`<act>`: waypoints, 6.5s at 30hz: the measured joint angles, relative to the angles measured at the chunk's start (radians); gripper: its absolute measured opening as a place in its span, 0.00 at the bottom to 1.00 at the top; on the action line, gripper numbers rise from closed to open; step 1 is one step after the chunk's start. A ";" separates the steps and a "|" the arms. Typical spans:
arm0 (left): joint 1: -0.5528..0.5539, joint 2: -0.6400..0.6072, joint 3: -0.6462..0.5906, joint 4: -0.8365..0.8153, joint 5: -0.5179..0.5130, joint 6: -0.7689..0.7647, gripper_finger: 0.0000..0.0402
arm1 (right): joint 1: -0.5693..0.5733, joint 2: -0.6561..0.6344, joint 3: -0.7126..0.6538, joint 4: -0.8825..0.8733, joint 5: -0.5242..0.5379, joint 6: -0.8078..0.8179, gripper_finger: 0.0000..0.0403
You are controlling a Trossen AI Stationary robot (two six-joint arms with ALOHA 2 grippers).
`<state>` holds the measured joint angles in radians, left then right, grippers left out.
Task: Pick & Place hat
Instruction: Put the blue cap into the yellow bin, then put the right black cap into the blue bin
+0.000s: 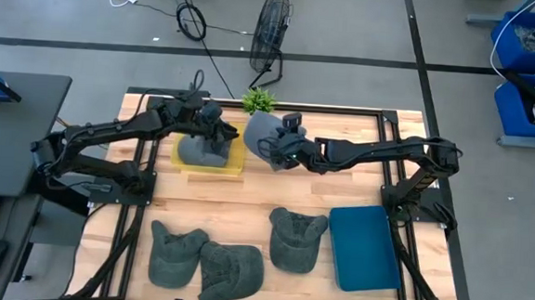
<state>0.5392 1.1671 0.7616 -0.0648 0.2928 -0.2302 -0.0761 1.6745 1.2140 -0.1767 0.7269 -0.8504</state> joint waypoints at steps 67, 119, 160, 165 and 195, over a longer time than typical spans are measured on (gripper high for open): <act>0.052 -0.681 0.140 -0.693 -0.155 -0.032 0.04 | -0.016 -0.001 0.001 0.102 -0.283 0.083 0.11; 0.052 -0.308 -0.058 -0.936 -0.179 -0.061 0.29 | -0.029 0.334 0.067 0.609 -0.561 0.320 0.01; 0.052 -0.232 -0.215 -0.635 -0.373 -0.076 0.02 | -0.082 0.537 0.454 -0.071 -0.598 0.538 0.00; 0.052 -0.291 -0.116 -0.703 -0.374 -0.044 0.02 | -0.066 0.456 0.454 -0.081 -0.529 0.509 0.00; -0.158 -0.369 -0.021 -0.648 -0.374 0.082 0.24 | 0.272 0.192 0.455 -0.818 -0.759 1.080 0.34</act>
<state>0.3809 0.7979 0.7403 -0.7124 -0.0811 -0.1478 0.1955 1.8667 1.6688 -0.9945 -0.0320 0.2291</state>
